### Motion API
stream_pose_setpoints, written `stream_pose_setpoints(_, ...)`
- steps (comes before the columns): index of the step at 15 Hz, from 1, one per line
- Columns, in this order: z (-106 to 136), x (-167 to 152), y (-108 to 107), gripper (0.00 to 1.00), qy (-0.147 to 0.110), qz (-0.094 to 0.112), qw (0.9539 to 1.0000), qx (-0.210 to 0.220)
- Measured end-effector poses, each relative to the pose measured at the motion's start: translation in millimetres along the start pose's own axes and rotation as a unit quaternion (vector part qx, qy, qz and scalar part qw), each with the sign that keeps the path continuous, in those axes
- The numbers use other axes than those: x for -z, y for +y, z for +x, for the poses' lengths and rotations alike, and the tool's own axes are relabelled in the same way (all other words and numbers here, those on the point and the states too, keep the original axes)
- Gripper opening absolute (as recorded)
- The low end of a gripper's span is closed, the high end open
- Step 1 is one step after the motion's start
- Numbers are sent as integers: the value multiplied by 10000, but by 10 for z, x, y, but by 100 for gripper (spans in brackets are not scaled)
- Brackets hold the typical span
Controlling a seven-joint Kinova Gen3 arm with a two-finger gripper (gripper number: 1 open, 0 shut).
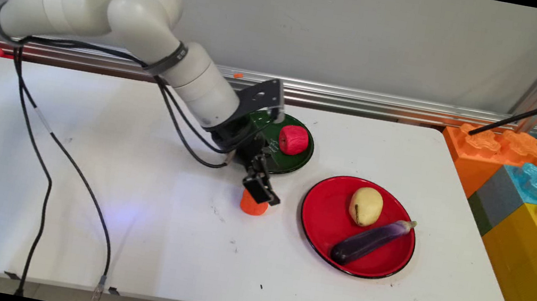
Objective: Pick up the eggplant from the red plate
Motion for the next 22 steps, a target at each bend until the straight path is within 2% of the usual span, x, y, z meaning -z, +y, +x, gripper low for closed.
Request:
stream_pose_setpoints(5, 373, 28, 314, 100, -71, 142, 9981, 597)
stream_pose_setpoints(9, 666, -80, 511, 100, -106, 217, 9953, 939)
stream_pose_setpoints(15, 1023, -456, 822, 100, -172, 294, 9911, 1290)
stream_pose_setpoints(22, 1237, -966, 982, 100, -214, 443, 9856, 1616)
